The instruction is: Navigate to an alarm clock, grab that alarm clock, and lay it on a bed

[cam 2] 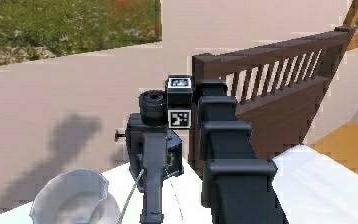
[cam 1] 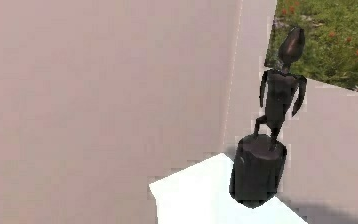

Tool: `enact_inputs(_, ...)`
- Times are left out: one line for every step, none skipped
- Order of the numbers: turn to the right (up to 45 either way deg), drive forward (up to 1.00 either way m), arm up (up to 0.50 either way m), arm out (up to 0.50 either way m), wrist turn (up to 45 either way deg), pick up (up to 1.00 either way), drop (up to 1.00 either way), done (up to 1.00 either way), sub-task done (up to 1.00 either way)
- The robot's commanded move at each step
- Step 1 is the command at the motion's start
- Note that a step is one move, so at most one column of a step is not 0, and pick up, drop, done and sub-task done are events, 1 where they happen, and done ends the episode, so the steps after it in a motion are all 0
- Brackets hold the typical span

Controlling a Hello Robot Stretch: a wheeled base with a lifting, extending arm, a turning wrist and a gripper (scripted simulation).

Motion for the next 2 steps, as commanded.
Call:
enact_inputs(0.0, 0.0, 0.0, 0.0, 45.0, 0.0, 0.0, 0.0, 0.0)
enact_inputs(0.0, 0.0, 0.0, 0.0, 45.0, 0.0, 0.0, 0.0, 0.0)
